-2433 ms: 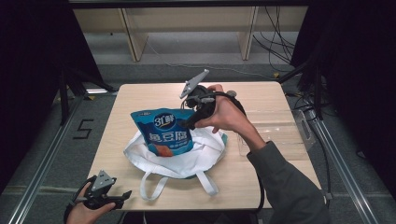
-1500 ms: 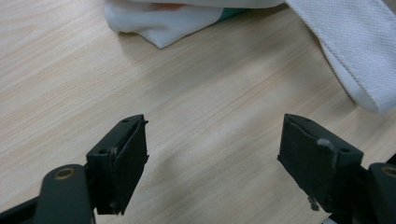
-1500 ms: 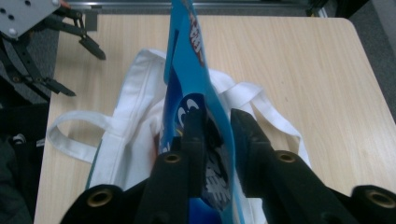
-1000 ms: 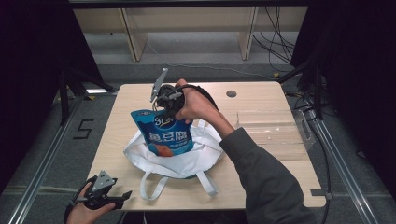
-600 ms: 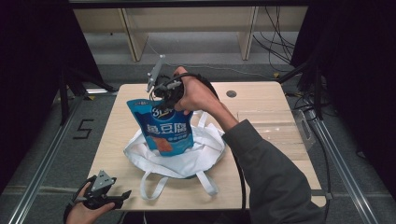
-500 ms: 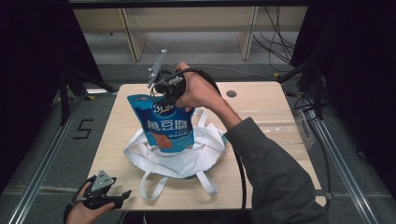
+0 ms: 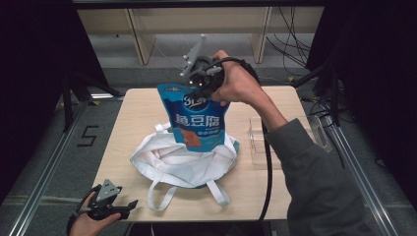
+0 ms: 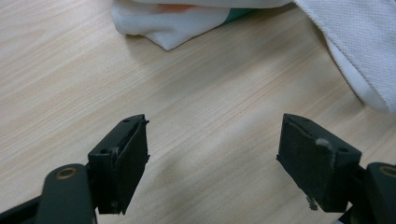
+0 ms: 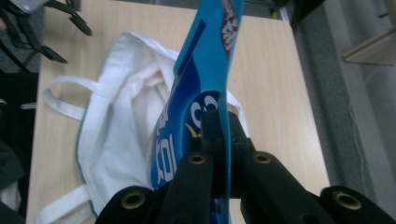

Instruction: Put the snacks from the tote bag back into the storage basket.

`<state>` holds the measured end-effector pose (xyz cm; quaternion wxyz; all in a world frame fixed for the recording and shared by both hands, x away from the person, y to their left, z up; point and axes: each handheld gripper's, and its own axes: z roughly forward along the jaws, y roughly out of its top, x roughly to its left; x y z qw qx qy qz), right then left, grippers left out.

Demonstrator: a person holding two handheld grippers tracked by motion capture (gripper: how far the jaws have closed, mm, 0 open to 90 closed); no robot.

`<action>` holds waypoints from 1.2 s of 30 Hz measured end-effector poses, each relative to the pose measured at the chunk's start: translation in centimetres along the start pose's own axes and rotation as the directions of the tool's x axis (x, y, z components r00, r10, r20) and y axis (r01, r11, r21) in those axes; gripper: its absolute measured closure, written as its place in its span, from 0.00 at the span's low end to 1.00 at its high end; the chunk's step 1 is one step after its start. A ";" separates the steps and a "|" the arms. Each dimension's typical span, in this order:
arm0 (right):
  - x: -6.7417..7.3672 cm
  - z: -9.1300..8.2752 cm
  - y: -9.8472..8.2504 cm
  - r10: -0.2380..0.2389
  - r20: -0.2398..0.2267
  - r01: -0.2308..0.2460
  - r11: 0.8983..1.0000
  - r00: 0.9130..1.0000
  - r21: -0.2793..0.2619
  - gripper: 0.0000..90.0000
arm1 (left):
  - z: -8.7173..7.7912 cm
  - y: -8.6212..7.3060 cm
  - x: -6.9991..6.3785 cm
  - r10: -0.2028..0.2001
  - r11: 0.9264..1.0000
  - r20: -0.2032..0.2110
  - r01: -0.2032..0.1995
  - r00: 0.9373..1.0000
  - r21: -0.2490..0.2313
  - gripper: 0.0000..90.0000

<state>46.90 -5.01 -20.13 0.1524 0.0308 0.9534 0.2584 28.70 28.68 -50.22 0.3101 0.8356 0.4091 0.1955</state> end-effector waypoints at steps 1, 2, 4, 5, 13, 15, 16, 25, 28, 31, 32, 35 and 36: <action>0.0 -0.4 -0.4 0.020 -0.007 -0.020 1.000 1.000 0.013 1.00 | 0.0 0.0 0.0 0.000 1.000 0.001 0.000 1.000 0.001 0.26; -0.1 -0.8 -0.8 0.010 0.001 -0.010 1.000 1.000 0.015 1.00 | -0.1 0.0 0.0 -0.001 1.000 -0.001 0.001 1.000 0.006 0.26; -0.4 -1.6 -1.6 0.030 0.007 -0.030 0.999 1.000 0.029 1.00 | 0.1 -0.1 0.0 -0.019 1.000 0.006 0.019 1.000 0.000 0.26; -0.6 -1.9 -2.0 0.037 0.021 -0.037 0.999 0.999 0.035 1.00 | 0.0 0.0 0.0 -0.015 1.000 -0.005 0.015 1.000 0.004 0.26; -1.7 -4.4 -5.3 0.078 0.068 -0.082 0.995 0.995 0.054 1.00 | 0.0 -0.1 0.2 -0.010 1.000 -0.005 0.010 1.000 0.000 0.26; -1.9 -5.0 -6.1 0.089 0.077 -0.093 0.994 0.993 0.053 1.00 | 0.0 -0.1 0.2 -0.029 1.000 -0.001 0.029 1.000 0.006 0.26; -2.0 -5.2 -6.5 0.095 0.082 -0.099 0.994 0.992 0.053 1.00 | 0.0 -0.1 0.2 -0.030 1.000 -0.003 0.031 1.000 0.005 0.26; -2.7 -7.4 -9.9 0.153 0.117 -0.160 0.986 0.981 0.052 1.00 | 0.0 -0.2 0.4 -0.034 0.999 -0.019 0.034 0.999 0.003 0.26; -3.0 -8.0 -11.2 0.164 0.131 -0.172 0.983 0.978 0.058 1.00 | 0.0 -0.1 0.4 -0.046 0.999 -0.034 0.045 0.998 -0.019 0.26; -3.3 -8.3 -12.6 0.185 0.142 -0.195 0.979 0.972 0.063 1.00 | -0.3 -0.1 0.8 -0.032 0.999 -0.036 0.032 0.999 -0.006 0.26; -3.3 -8.5 -13.0 0.197 0.154 -0.208 0.976 0.968 0.062 1.00 | -0.2 -0.2 0.7 -0.058 0.998 -0.026 0.058 0.998 -0.015 0.26; -3.6 -8.9 -14.4 0.221 0.169 -0.233 0.971 0.961 0.059 1.00 | -0.1 -0.2 0.7 -0.071 0.997 -0.031 0.070 0.997 -0.026 0.26; -3.7 -9.1 -14.8 0.237 0.163 -0.249 0.967 0.958 0.062 1.00 | -0.2 -0.2 0.8 -0.050 0.999 -0.031 0.049 0.998 -0.010 0.26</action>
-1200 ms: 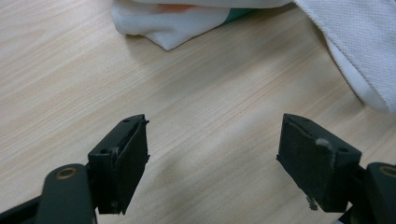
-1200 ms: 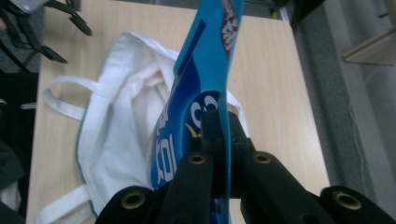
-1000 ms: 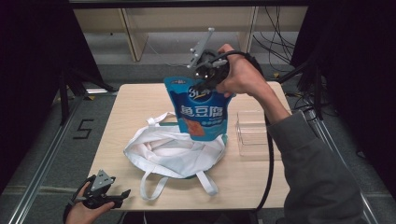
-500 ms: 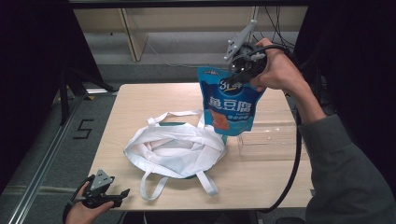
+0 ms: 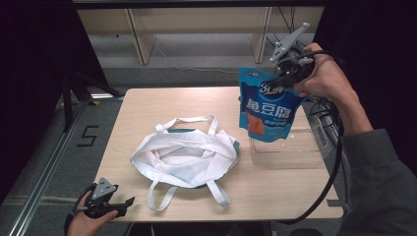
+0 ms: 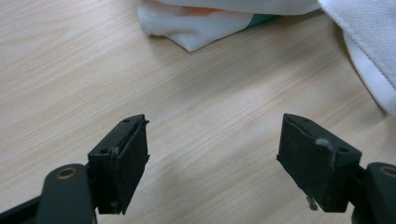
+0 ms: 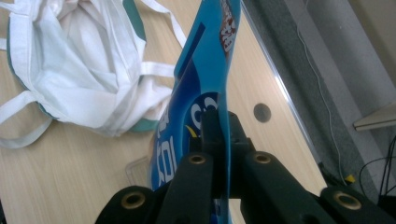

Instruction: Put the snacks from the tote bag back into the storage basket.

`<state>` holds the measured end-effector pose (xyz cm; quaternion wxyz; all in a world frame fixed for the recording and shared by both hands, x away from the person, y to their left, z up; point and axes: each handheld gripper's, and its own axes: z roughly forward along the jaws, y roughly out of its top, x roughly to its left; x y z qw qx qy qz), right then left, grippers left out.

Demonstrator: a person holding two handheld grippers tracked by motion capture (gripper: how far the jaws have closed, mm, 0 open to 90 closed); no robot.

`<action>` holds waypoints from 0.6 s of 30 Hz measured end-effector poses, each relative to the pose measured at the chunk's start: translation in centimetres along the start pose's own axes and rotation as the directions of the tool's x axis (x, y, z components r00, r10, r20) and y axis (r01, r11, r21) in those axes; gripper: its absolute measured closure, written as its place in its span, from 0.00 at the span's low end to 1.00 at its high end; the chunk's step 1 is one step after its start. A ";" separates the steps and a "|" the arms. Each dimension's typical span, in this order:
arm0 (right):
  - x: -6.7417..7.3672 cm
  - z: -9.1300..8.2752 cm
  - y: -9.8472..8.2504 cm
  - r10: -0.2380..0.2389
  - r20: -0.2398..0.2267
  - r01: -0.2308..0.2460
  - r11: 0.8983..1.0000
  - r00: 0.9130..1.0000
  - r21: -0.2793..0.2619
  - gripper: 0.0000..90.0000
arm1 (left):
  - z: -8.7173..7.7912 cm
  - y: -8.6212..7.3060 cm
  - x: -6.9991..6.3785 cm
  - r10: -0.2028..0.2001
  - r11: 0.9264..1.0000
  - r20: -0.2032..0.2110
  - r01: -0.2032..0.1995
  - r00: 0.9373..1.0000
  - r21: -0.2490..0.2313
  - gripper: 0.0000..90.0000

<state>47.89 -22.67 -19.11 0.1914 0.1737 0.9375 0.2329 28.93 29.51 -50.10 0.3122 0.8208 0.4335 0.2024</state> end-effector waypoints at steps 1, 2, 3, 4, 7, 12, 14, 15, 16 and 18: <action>-0.3 0.0 -0.3 -0.007 0.009 0.007 1.000 1.000 0.000 1.00 | 0.0 0.0 0.0 -0.001 1.000 0.000 0.001 1.000 -0.001 0.26; -0.5 -0.1 -0.7 -0.003 0.011 0.003 1.000 1.000 0.000 1.00 | 0.0 0.0 0.0 -0.002 1.000 0.000 0.002 1.000 0.000 0.26; -0.7 -0.1 -1.1 0.003 0.018 -0.003 1.000 1.000 0.001 1.00 | 0.0 0.0 0.0 -0.001 1.000 0.000 0.001 1.000 0.002 0.26; -0.9 0.0 -1.4 -0.004 0.023 0.004 1.000 1.000 -0.002 1.00 | 0.1 0.0 0.0 -0.001 1.000 0.002 0.001 1.000 0.002 0.26; -1.4 0.1 -2.3 0.007 0.018 -0.007 1.000 1.000 0.002 1.00 | 0.3 -0.1 -0.1 -0.025 1.000 0.000 0.025 1.000 -0.004 0.26; -1.9 0.4 -3.5 0.045 0.022 -0.045 0.999 0.999 0.010 1.00 | 0.1 -0.1 0.1 0.007 1.000 -0.003 -0.007 1.000 0.017 0.26; -2.0 0.7 -3.9 0.046 0.018 -0.046 0.999 0.999 0.011 1.00 | 0.1 -0.1 0.2 0.007 1.000 0.002 -0.007 1.000 0.018 0.26; -2.1 0.8 -4.1 0.034 0.004 -0.034 0.999 0.999 0.010 1.00 | 0.1 -0.1 0.2 0.006 1.000 0.001 -0.006 1.000 0.018 0.26; -2.2 1.0 -4.3 0.035 0.013 -0.035 0.999 0.999 0.007 1.00 | 0.1 -0.1 0.2 0.006 1.000 0.000 -0.006 1.000 0.018 0.26; -2.3 1.2 -4.8 0.047 -0.002 -0.047 0.999 0.999 -0.003 1.00 | 0.1 -0.1 0.1 0.007 1.000 0.000 -0.007 1.000 0.017 0.26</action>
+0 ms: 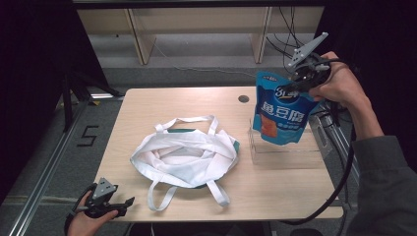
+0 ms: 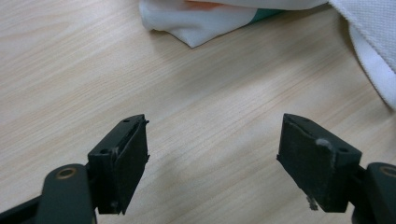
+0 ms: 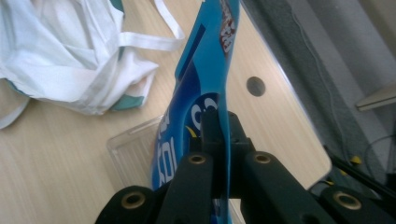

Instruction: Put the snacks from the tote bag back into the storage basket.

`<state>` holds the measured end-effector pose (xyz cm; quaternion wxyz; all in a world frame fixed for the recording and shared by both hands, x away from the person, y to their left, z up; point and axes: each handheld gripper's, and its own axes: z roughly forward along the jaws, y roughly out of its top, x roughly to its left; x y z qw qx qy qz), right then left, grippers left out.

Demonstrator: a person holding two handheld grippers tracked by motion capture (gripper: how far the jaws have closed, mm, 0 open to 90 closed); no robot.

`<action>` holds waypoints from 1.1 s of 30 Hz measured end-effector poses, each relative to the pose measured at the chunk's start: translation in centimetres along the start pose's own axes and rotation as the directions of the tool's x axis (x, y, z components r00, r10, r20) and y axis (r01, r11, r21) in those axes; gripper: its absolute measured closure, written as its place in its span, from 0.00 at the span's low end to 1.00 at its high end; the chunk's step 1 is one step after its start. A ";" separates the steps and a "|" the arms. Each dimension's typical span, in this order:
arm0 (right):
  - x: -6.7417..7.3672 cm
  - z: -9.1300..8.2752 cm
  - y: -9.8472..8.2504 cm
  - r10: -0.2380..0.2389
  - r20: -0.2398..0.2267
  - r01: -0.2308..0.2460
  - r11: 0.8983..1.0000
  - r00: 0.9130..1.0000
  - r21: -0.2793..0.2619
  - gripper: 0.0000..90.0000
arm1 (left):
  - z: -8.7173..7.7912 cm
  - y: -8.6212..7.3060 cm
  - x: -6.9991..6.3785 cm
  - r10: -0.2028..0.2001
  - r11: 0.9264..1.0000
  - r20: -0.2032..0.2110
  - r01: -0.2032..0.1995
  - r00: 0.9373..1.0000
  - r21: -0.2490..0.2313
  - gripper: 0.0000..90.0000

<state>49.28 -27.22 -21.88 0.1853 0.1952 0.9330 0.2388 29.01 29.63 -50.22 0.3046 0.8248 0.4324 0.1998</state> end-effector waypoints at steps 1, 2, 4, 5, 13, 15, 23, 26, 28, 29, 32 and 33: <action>-0.1 0.2 -0.3 0.002 -0.007 -0.002 1.000 1.000 -0.004 1.00 | 0.0 0.0 0.0 -0.002 1.000 -0.002 0.002 1.000 0.001 0.26; -0.1 0.5 -0.5 0.000 -0.013 0.000 1.000 1.000 -0.006 1.00 | 0.1 0.0 -0.1 -0.003 1.000 -0.006 0.003 1.000 0.001 0.26; 0.0 0.9 -1.0 0.015 -0.012 -0.015 1.000 1.000 -0.009 1.00 | 0.2 0.0 -0.1 -0.005 1.000 -0.006 0.005 1.000 0.002 0.26; 0.0 0.9 -1.1 0.009 -0.030 -0.009 1.000 1.000 -0.002 1.00 | 0.2 0.0 -0.1 -0.005 1.000 -0.006 0.005 1.000 0.001 0.26; 0.2 2.3 -2.6 0.003 -0.046 -0.003 1.000 0.999 -0.012 1.00 | 0.2 0.0 -0.1 -0.006 1.000 -0.006 0.006 1.000 0.001 0.26; 0.3 2.8 -3.0 0.002 -0.058 -0.003 1.000 0.998 -0.015 1.00 | 0.3 -0.1 -0.2 -0.020 1.000 -0.001 0.020 1.000 -0.002 0.26; 0.5 4.3 -4.3 0.010 -0.093 -0.011 1.000 0.996 -0.009 1.00 | 0.2 0.0 -0.1 -0.004 1.000 -0.001 0.005 1.000 0.011 0.26; 0.5 4.6 -4.8 0.033 -0.095 -0.035 0.999 0.995 -0.021 1.00 | 0.3 -0.1 -0.1 -0.001 1.000 -0.006 0.001 1.000 0.011 0.26; 0.4 4.7 -5.0 0.018 -0.107 -0.022 0.999 0.994 -0.033 1.00 | 0.4 -0.1 -0.2 -0.003 1.000 -0.005 0.003 1.000 0.008 0.26; 0.5 4.7 -5.1 0.034 -0.099 -0.038 0.999 0.995 -0.037 1.00 | 0.4 -0.1 -0.2 -0.004 1.000 -0.004 0.004 1.000 0.007 0.26; 0.4 4.7 -5.4 0.022 -0.103 -0.027 0.998 0.994 -0.052 1.00 | 0.4 -0.1 -0.2 -0.005 1.000 -0.003 0.005 1.000 0.008 0.26; 0.5 4.7 -5.4 0.044 -0.101 -0.049 0.997 0.994 -0.053 1.00 | 0.4 -0.1 -0.2 -0.007 1.000 0.000 0.007 1.000 0.008 0.26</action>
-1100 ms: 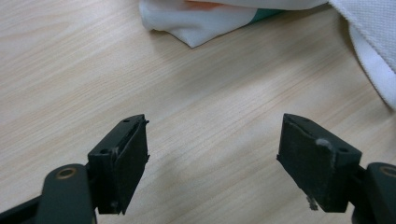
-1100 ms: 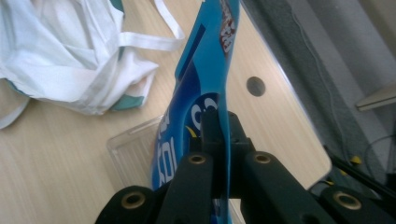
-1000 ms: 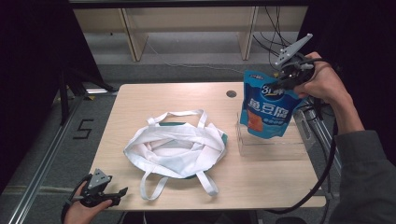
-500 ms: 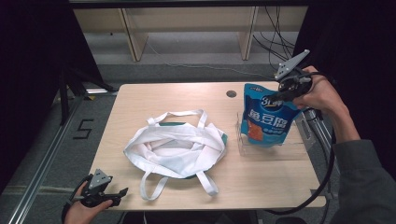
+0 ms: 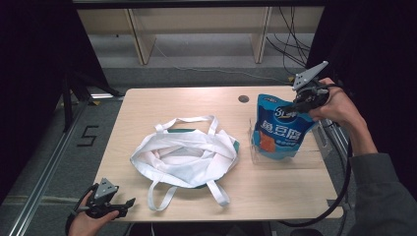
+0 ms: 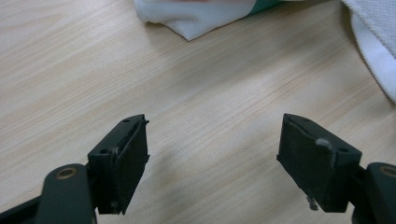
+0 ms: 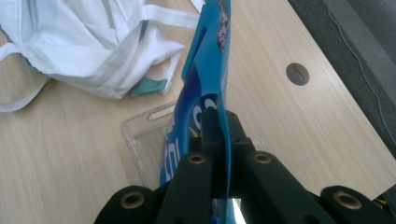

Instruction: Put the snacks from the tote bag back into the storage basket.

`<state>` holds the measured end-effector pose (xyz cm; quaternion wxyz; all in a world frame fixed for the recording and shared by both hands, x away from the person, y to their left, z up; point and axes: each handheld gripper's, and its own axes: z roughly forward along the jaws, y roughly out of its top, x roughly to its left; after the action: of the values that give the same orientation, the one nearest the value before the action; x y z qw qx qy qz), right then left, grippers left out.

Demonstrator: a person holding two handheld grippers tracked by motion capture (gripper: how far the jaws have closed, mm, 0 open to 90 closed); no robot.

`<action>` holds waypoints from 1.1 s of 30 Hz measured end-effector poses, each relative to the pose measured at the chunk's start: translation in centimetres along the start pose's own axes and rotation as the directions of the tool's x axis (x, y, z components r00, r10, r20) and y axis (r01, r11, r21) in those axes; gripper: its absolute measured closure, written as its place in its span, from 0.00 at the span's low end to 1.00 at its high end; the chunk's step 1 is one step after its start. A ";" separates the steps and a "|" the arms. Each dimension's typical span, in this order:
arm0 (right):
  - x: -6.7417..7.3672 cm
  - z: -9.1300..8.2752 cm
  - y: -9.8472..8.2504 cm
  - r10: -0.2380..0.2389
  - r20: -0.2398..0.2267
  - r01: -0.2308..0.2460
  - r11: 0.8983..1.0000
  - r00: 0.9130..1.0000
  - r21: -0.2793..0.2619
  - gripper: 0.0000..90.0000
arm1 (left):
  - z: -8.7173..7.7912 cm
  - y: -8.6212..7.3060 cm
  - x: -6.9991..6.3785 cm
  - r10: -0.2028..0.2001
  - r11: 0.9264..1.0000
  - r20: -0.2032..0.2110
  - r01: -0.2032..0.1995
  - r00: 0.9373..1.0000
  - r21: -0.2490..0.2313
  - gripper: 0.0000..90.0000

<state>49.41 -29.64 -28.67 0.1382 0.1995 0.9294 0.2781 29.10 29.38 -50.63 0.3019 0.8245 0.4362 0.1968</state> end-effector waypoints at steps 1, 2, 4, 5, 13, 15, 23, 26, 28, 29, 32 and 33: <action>-0.1 0.0 0.0 0.001 -0.007 -0.001 1.000 1.000 -0.002 1.00 | 0.0 0.0 0.0 0.001 1.000 0.001 -0.001 1.000 0.000 0.26; 0.0 0.1 0.0 0.009 0.003 -0.009 1.000 1.000 -0.011 0.99 | 0.0 0.0 0.1 0.003 1.000 0.004 -0.003 1.000 0.004 0.26; -0.1 0.1 -0.1 0.031 0.008 -0.031 0.999 0.999 -0.020 0.92 | 0.0 0.0 0.0 0.000 1.000 0.004 0.000 1.000 0.007 0.26; 0.0 0.1 -0.2 0.045 0.019 -0.044 0.999 0.999 -0.032 0.89 | 0.0 0.0 0.0 0.001 1.000 0.005 -0.001 1.000 0.007 0.26; 0.6 -0.5 -0.1 0.158 0.099 -0.144 0.980 0.982 -0.138 0.58 | -0.1 0.0 0.0 0.006 1.000 -0.005 -0.006 1.000 -0.001 0.26; 0.8 -0.9 -0.1 0.198 0.130 -0.179 0.973 0.971 -0.144 0.53 | -0.1 0.0 0.0 0.003 1.000 -0.003 -0.003 1.000 -0.002 0.26; 1.5 -2.7 -0.9 0.280 0.177 -0.243 0.948 0.944 -0.205 0.43 | 0.3 -0.1 -0.2 -0.030 0.999 -0.014 0.030 0.999 -0.025 0.26; 1.9 -3.5 -1.3 0.300 0.167 -0.264 0.941 0.939 -0.210 0.42 | 0.0 0.0 -0.1 -0.005 1.000 0.021 0.005 1.000 0.001 0.26; 2.2 -4.0 -1.7 0.312 0.173 -0.271 0.936 0.934 -0.227 0.40 | 0.0 0.0 -0.1 -0.004 1.000 0.014 0.004 1.000 0.003 0.26; 2.2 -4.0 -1.7 0.312 0.173 -0.271 0.936 0.934 -0.227 0.40 | 0.0 0.0 -0.1 -0.004 1.000 0.014 0.004 1.000 0.003 0.26; 2.8 -4.7 -2.8 0.338 0.197 -0.284 0.924 0.921 -0.256 0.39 | 0.1 -0.1 -0.1 -0.012 1.000 0.004 0.012 1.000 -0.008 0.26; 2.9 -5.0 -3.1 0.340 0.192 -0.289 0.924 0.920 -0.252 0.39 | 0.1 -0.1 -0.1 -0.012 1.000 0.004 0.012 1.000 -0.008 0.26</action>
<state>44.11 -33.00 -26.82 0.2200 0.3618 0.8261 0.3719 29.04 29.25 -50.74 0.3071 0.8211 0.4397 0.1950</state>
